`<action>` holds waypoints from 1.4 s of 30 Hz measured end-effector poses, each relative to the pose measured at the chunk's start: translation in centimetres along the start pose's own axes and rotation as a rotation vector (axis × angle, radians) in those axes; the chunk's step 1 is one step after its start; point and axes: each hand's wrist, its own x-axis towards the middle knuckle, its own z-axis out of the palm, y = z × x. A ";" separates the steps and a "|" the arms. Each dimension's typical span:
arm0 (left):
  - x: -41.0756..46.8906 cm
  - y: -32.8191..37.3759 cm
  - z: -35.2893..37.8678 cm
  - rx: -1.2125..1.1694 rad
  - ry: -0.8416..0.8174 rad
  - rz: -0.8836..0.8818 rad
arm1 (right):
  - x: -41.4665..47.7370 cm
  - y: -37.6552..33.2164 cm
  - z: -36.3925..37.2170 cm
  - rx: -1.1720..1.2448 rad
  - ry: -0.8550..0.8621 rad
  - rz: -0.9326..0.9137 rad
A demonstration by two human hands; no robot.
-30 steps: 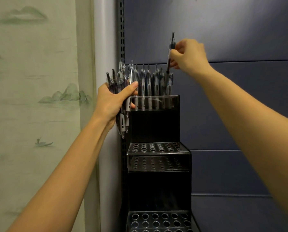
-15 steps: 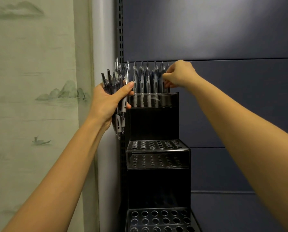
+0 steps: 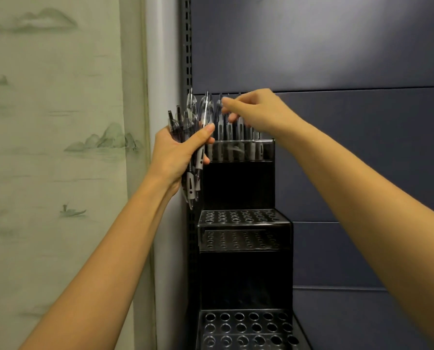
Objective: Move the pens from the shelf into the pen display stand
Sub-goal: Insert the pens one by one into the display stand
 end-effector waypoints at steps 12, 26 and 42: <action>-0.9 0.2 0.3 -0.004 -0.056 0.035 | -0.7 -1.5 1.6 0.153 -0.104 0.011; -0.3 -0.3 -1.2 0.046 0.027 0.021 | 2.5 -1.0 -3.3 0.306 0.252 0.015; 0.8 0.0 -1.0 0.046 0.025 0.020 | 3.9 2.2 -3.7 -0.109 0.391 0.056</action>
